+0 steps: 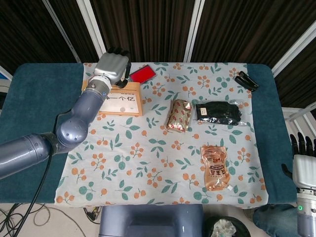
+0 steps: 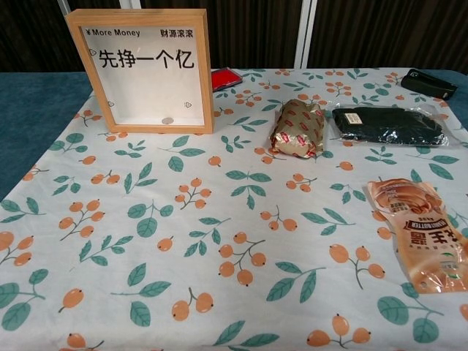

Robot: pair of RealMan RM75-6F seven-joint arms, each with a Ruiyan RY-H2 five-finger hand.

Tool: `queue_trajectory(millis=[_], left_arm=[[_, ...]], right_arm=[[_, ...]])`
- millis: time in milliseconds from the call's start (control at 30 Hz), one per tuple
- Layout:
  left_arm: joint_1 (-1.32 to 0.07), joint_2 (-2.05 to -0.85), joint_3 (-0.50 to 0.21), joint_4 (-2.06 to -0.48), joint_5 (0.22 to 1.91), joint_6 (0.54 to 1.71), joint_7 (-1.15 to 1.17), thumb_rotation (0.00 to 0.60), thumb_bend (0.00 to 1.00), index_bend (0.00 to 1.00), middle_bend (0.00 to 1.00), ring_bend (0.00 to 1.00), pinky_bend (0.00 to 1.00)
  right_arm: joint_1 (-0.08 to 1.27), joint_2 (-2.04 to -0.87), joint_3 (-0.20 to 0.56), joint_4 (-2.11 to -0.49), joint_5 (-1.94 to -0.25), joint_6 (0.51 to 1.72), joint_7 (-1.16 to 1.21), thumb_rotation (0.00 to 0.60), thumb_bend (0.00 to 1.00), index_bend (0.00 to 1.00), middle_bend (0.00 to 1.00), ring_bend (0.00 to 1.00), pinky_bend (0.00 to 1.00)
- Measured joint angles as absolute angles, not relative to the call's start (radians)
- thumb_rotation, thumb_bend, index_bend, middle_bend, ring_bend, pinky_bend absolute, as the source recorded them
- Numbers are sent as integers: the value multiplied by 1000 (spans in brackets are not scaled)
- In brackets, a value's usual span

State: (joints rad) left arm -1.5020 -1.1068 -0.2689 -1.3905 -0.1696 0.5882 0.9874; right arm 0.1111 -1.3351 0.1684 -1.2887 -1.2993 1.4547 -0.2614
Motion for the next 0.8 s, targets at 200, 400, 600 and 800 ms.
queue_trajectory(millis=[200,400,600,800], left_arm=[[-1561,-1115,-159,-1229,-279,439,1003,600,599,700,118,0,0],[-1606,-1124,-38,-1132,-346,330,984,600,599,702,120,0,0],[-1641,-1128,72,-1092,-373,231,908,600,598,702,120,0,0],[-1671,-1139,176,-1062,-352,164,803,600,598,702,121,0,0]], right_arm=[[118,-1368,169,-1238,-1277,1435,-281,600,302,0,0,0,0],[120,-1378,175,-1215,-1277,1447,-285,600,302,0,0,0,0],[118,-1377,178,-1202,-1301,1474,-249,600,302,0,0,0,0],[119,-1373,172,-1187,-1343,1498,-202,600,302,0,0,0,0]])
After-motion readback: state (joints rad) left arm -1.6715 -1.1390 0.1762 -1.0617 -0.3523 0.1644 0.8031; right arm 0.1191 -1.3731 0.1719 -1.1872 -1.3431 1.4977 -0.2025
